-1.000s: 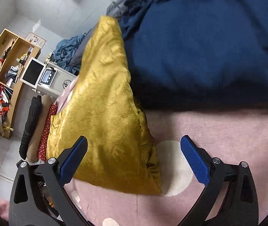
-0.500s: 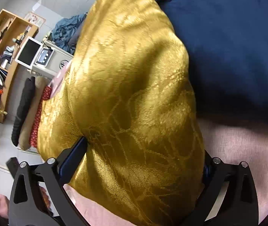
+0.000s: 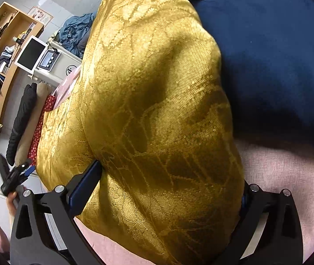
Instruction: Fold large clothes
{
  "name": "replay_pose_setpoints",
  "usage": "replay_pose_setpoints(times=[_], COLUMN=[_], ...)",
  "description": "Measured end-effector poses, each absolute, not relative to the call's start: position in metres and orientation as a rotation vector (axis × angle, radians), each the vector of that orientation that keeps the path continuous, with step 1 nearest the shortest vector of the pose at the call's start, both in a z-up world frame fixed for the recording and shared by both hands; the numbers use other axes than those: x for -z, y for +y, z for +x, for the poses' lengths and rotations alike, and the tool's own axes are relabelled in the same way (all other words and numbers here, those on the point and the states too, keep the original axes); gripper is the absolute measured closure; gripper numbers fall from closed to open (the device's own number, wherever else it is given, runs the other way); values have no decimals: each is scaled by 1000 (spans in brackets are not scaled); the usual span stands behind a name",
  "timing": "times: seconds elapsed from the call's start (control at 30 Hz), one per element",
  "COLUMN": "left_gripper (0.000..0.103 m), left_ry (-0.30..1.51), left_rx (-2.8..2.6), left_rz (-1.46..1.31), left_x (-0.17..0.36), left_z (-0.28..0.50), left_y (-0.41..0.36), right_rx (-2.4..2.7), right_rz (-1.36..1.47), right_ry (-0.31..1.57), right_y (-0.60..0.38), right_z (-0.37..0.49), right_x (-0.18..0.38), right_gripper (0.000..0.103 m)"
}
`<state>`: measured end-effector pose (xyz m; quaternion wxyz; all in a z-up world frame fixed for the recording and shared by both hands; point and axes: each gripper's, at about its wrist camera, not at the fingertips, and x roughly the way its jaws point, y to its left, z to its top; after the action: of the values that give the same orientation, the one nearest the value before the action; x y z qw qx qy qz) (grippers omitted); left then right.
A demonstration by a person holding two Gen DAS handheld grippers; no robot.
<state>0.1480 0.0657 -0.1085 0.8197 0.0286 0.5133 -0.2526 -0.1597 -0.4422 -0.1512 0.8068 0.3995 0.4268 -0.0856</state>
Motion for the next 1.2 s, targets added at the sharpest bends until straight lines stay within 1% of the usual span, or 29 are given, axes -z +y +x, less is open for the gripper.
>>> replay_pose_setpoints(times=[0.2, 0.33, 0.53, 0.73, 1.1, 1.2], left_gripper=[6, 5, 5, 6, 6, 7], left_ry=[1202, 1245, 1260, 1259, 1229, 1209], left_rx=[677, 697, 718, 783, 749, 718], left_rz=[24, -118, -57, -98, -77, -52], left_x=[145, 163, 162, 163, 168, 167], left_z=[159, 180, 191, 194, 185, 180], left_y=[45, 46, 31, 17, 5, 1], right_rx=[197, 208, 211, 210, 224, 240], right_rz=[846, 833, 830, 829, 815, 806], right_ry=[934, 940, 948, 962, 970, 967], right_y=[-441, -439, -439, -441, -440, -437], right_z=[-157, -155, -153, -152, -150, -150], right_x=[152, 150, 151, 153, 150, 149], right_gripper=[5, 5, 5, 5, 5, 5])
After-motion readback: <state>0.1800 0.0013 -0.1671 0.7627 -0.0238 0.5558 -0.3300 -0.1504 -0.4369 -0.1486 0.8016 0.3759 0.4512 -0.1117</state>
